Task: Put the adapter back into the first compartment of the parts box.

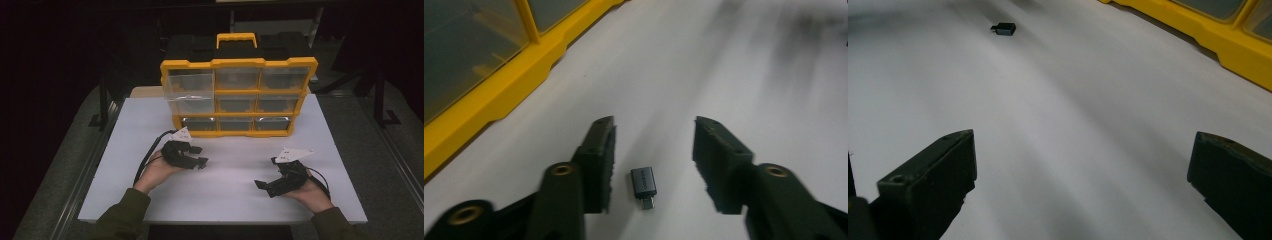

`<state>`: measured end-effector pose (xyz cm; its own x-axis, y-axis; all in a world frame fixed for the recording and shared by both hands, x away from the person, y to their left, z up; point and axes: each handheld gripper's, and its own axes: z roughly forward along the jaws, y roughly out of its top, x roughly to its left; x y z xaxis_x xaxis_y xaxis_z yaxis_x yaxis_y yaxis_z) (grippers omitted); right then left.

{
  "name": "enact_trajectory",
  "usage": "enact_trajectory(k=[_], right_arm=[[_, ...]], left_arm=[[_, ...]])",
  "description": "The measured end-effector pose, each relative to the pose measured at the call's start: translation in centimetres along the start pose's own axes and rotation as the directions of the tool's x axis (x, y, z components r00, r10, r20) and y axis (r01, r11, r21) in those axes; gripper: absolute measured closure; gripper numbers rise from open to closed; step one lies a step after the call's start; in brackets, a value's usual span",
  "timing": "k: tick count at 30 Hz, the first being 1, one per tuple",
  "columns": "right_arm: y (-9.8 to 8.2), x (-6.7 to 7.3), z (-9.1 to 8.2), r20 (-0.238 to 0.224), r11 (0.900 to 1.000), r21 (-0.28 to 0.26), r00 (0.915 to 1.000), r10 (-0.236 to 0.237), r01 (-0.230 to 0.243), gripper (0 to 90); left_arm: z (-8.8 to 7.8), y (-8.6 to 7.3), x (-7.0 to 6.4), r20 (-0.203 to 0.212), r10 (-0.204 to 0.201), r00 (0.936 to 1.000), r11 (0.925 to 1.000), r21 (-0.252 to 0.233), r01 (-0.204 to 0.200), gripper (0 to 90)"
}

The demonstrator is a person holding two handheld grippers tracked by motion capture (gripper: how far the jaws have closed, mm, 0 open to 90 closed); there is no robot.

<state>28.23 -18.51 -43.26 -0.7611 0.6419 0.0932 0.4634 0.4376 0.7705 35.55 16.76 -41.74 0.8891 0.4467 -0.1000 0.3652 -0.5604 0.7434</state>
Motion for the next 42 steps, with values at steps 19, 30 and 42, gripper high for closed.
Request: enact_trajectory(k=[19, 30, 42], right_arm=[[0.0, 0.1, 0.1, -0.007, 1.0, 0.005, 1.0, 0.001, -0.001, 0.0], [0.0, 0.1, 0.1, -0.004, 1.0, 0.01, 1.0, -0.004, 0.004, 0.0], [0.0, 0.1, 0.1, -0.008, 1.0, 0.013, 1.0, -0.006, 0.006, 0.0]], left_arm=[[1.4, -0.3, -0.1, -0.019, -0.029, 0.9994, 0.9966, 0.077, 0.031, 66.2], [2.4, -0.7, -0.4, -0.045, -0.016, 0.9988, 0.9931, 0.116, 0.021, 66.9], [3.0, -0.9, -0.4, -0.066, -0.007, 0.9978, 0.9887, 0.149, 0.016, 69.3]])
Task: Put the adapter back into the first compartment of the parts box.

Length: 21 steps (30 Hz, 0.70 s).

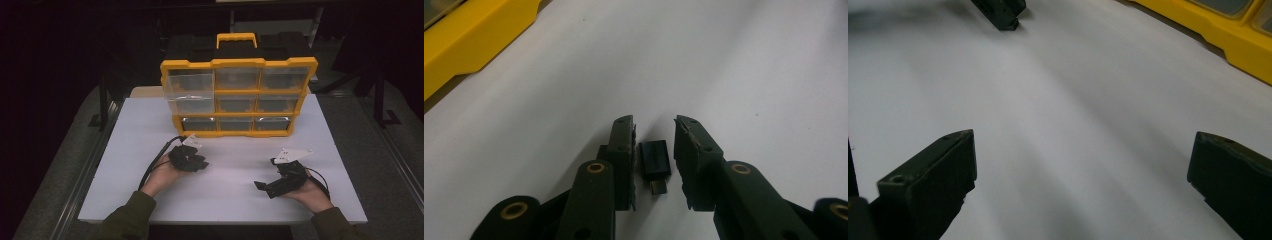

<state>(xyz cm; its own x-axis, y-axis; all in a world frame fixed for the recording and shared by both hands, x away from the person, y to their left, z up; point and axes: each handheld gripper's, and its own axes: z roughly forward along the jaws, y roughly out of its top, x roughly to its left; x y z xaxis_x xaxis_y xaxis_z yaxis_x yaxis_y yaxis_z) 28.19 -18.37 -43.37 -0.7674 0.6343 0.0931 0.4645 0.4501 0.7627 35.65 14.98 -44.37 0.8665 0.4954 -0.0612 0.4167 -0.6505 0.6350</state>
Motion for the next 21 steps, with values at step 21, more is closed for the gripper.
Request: enact_trajectory(k=[21], right_arm=[[-0.01, 0.04, 0.04, -0.003, 1.0, 0.004, 1.0, -0.001, 0.001, 0.0]], left_arm=[[0.32, -0.02, -0.27, -0.031, 0.02, 0.9993, 0.9994, 0.028, -0.019, 74.9]])
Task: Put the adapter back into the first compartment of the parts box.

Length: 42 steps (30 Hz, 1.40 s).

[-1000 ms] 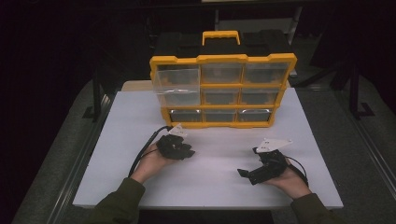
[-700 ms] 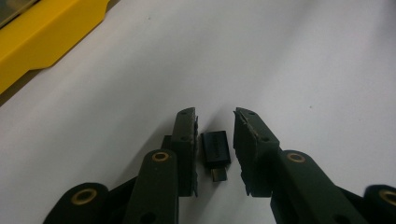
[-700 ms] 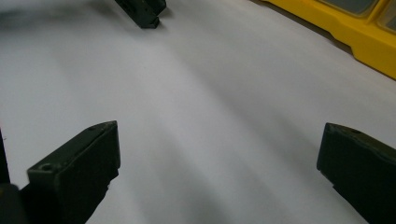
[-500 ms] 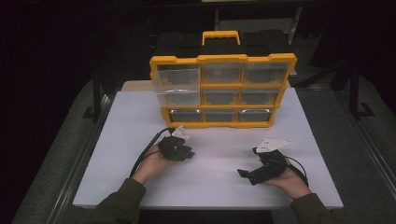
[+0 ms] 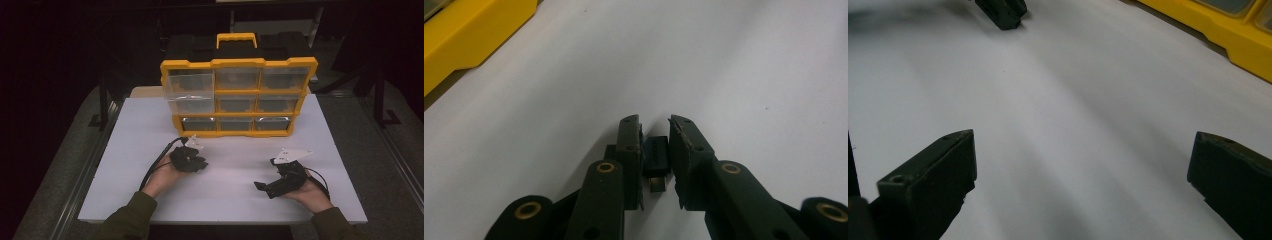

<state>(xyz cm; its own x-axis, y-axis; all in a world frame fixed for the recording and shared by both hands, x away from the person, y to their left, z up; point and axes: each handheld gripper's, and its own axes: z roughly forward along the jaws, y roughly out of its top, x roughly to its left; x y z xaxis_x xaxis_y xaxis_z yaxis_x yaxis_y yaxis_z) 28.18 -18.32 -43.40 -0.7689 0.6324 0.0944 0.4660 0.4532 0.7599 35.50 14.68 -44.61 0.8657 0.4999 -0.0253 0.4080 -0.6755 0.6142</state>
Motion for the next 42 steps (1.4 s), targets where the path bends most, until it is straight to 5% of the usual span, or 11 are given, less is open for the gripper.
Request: enact_trajectory(k=[22, 42], right_arm=[[0.0, 0.0, 0.0, -0.004, 1.0, -0.003, 1.0, 0.002, -0.002, 0.0], [0.0, 0.0, 0.0, -0.006, 1.0, 0.002, 1.0, 0.003, -0.003, 0.0]], left_arm=[[-0.4, -0.3, 0.4, 0.018, -0.001, 0.9998, 1.0, -0.009, 0.001, 76.3], [-3.3, -1.4, 1.7, 0.042, -0.04, 0.9983, 0.9982, -0.042, 0.042, 76.3]])
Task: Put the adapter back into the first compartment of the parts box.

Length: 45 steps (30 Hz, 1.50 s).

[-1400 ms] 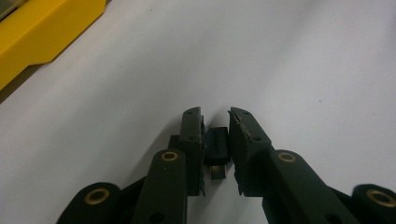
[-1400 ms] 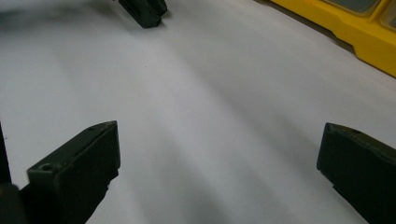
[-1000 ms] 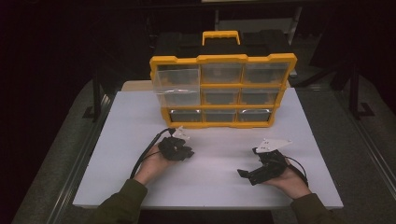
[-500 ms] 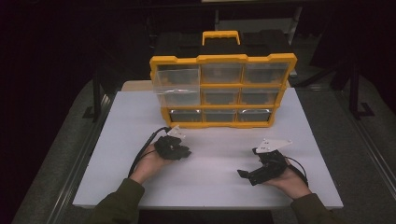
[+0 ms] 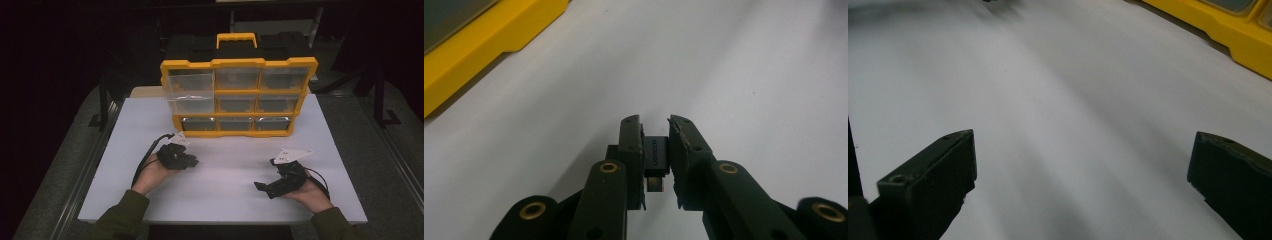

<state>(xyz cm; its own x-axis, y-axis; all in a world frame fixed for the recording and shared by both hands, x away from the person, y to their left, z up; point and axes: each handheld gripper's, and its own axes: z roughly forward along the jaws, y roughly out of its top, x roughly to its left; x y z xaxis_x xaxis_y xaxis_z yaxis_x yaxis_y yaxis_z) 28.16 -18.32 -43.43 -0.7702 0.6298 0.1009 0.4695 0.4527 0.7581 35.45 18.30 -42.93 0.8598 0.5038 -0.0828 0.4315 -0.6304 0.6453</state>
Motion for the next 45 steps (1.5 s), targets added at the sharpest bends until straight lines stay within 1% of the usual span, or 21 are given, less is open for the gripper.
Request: enact_trajectory(k=[4, 7, 8, 13, 23, 26, 35, 40, 42, 45], right_arm=[[0.0, 0.0, 0.0, -0.001, 1.0, 0.001, 1.0, 0.0, 0.0, 0.0], [0.0, 0.0, 0.0, -0.002, 1.0, 0.0, 1.0, -0.001, 0.001, 0.0], [0.0, 0.0, 0.0, -0.001, 1.0, 0.0, 1.0, -0.001, 0.001, 0.0], [0.0, 0.0, 0.0, -0.001, 1.0, 0.0, 1.0, 0.0, 0.0, 0.0], [0.0, 0.0, 0.0, -0.001, 1.0, 0.001, 1.0, 0.002, -0.002, 0.0], [0.0, -0.1, 0.0, -0.001, 1.0, 0.0, 1.0, 0.002, -0.002, 0.0], [-0.1, -0.1, 0.0, -0.002, 1.0, -0.001, 1.0, 0.003, -0.003, 0.0], [-0.1, -0.1, -0.1, -0.005, 1.0, -0.004, 1.0, 0.006, -0.006, 0.0], [-0.1, -0.2, -0.1, -0.005, 1.0, -0.006, 0.9999, 0.01, -0.01, 0.0], [-0.1, -0.1, 0.0, -0.006, 1.0, -0.004, 1.0, 0.007, -0.007, 0.0]], left_arm=[[-0.7, -0.2, 0.4, 0.0, -0.008, 1.0, 1.0, -0.006, 0.008, 76.3], [-0.9, -0.4, 0.4, 0.006, -0.015, 0.9999, 0.9999, -0.007, 0.015, 76.3], [-1.0, -0.4, 0.5, 0.009, -0.009, 0.9999, 1.0, -0.004, 0.009, 76.3], [-1.4, -0.6, 0.7, 0.019, -0.012, 0.9998, 0.9999, -0.005, 0.012, 76.3], [-2.8, -0.9, 1.2, 0.01, -0.014, 0.9999, 0.9998, -0.016, 0.014, 76.3], [-3.2, -1.1, 1.3, 0.011, -0.026, 0.9996, 0.9994, -0.021, 0.026, 76.3], [-4.1, -1.2, 1.7, 0.01, -0.033, 0.9994, 0.9992, -0.02, 0.033, 76.3], [-5.0, -1.2, 1.9, 0.005, -0.039, 0.9992, 0.9989, -0.026, 0.039, 76.3], [-5.6, -1.1, 2.0, 0.009, -0.038, 0.9992, 0.9987, -0.034, 0.038, 76.3], [-6.0, -1.1, 2.0, 0.014, -0.039, 0.9991, 0.9987, -0.033, 0.04, 76.3]])
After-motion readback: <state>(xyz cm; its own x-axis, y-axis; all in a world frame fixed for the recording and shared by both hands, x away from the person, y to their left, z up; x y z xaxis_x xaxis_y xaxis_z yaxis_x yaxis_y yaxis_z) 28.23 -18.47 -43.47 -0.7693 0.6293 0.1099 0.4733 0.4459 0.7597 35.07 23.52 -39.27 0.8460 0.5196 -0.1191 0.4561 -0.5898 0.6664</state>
